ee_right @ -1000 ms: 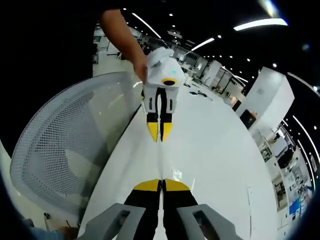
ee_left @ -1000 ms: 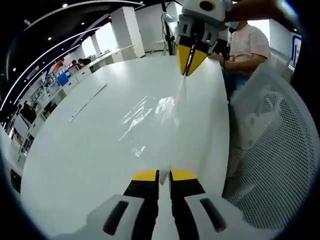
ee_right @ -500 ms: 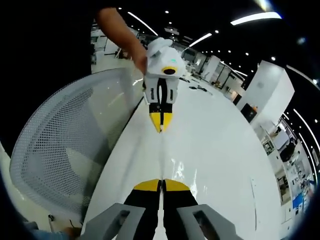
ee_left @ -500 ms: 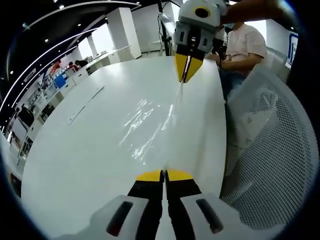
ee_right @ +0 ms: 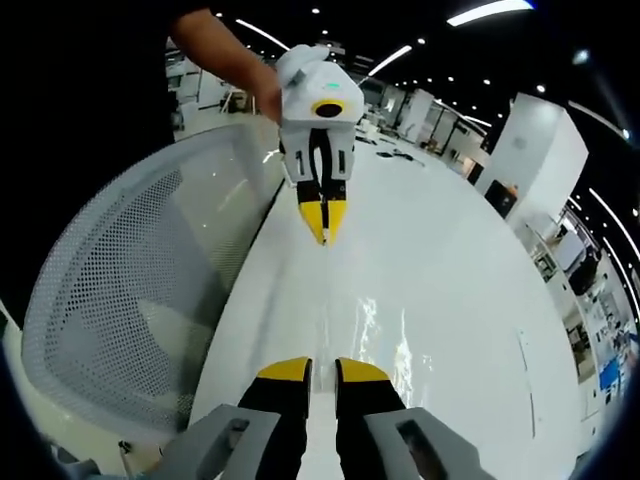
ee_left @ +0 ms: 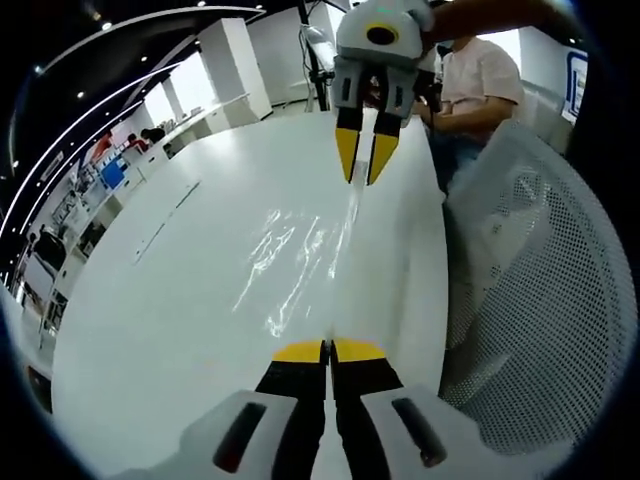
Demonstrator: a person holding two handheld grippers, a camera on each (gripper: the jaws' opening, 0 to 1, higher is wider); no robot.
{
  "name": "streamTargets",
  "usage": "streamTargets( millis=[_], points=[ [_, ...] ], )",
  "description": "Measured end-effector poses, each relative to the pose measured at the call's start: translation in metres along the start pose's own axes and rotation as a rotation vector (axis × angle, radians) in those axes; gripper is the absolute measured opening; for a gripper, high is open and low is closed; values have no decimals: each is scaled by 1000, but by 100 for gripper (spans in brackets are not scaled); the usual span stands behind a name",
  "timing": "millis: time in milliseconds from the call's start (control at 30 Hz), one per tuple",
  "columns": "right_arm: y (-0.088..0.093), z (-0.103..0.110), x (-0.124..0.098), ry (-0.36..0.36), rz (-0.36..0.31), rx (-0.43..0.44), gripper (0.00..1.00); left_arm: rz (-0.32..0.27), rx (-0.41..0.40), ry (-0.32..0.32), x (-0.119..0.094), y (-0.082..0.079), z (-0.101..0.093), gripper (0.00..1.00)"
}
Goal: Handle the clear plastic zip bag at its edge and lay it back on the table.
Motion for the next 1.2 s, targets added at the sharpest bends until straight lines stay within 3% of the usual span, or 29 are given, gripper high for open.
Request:
streamTargets(
  millis=[533, 1200],
  points=[
    [-18, -3, 10, 6, 2, -29, 9, -14, 16, 4, 2, -12, -4, 0],
    [-57, 0, 38, -13, -70, -69, 7, -19, 75, 27, 8, -25, -11, 0]
  ],
)
Point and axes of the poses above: the point that each gripper's makers call its tool centre point, and the gripper's own axes: x roughly forward along the fingers, z roughly to its left, y roughly out of its underside, the point moved 5 cm from there along -x, roughly backward along the fingers, and after that the axes turned 1 degree about z, right-handed, at the moved point
